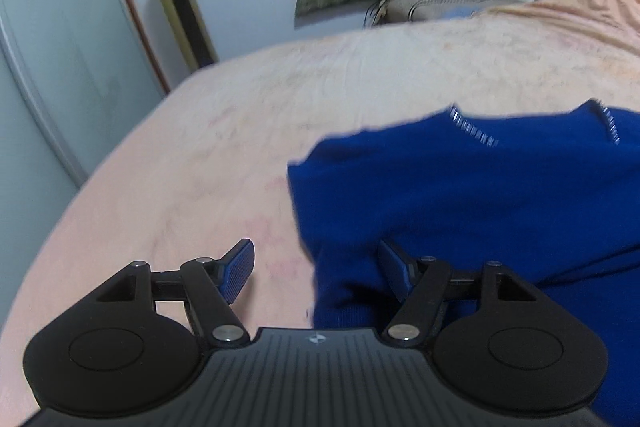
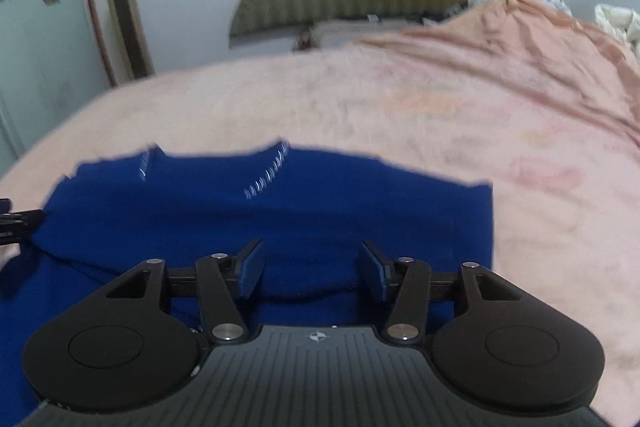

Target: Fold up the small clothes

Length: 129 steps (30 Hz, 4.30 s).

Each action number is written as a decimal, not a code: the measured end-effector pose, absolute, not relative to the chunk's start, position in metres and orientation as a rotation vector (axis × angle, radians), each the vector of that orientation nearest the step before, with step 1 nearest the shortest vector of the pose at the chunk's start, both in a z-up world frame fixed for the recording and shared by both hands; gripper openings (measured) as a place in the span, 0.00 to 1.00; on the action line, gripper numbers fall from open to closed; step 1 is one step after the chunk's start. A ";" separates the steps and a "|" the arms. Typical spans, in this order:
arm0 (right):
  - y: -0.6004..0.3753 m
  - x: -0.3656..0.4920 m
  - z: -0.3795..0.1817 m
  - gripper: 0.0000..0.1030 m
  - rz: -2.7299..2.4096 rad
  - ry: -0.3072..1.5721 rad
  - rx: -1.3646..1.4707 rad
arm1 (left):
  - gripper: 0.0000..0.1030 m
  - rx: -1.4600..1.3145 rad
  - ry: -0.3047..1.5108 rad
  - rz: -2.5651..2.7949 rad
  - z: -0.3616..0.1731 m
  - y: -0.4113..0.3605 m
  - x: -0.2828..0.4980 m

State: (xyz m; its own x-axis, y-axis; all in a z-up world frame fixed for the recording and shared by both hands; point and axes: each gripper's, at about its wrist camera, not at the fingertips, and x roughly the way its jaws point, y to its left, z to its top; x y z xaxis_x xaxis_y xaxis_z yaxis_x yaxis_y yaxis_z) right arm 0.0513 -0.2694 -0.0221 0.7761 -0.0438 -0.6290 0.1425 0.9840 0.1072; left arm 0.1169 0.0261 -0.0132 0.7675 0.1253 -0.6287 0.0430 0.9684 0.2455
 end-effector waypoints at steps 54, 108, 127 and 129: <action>-0.317 -0.097 -0.023 0.98 -0.066 0.677 0.389 | 0.83 -0.164 0.820 -0.315 -0.014 0.147 -0.002; -0.266 -0.176 -0.016 0.52 0.100 0.856 0.319 | 0.79 -0.072 0.944 -0.537 -0.012 0.113 -0.053; -0.242 -0.193 0.045 0.12 0.290 0.660 0.277 | 0.11 -0.248 0.817 -0.669 0.030 0.139 -0.083; -0.249 -0.205 0.059 0.12 0.327 0.619 0.285 | 0.11 -0.275 0.754 -0.696 0.048 0.152 -0.091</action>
State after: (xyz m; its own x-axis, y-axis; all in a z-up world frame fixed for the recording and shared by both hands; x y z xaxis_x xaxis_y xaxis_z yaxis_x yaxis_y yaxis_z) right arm -0.2049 -0.2493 0.0593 0.7667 0.3803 -0.5172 -0.2125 0.9106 0.3545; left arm -0.0913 0.1516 0.0482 0.5213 -0.6663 -0.5332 0.4775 0.7456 -0.4648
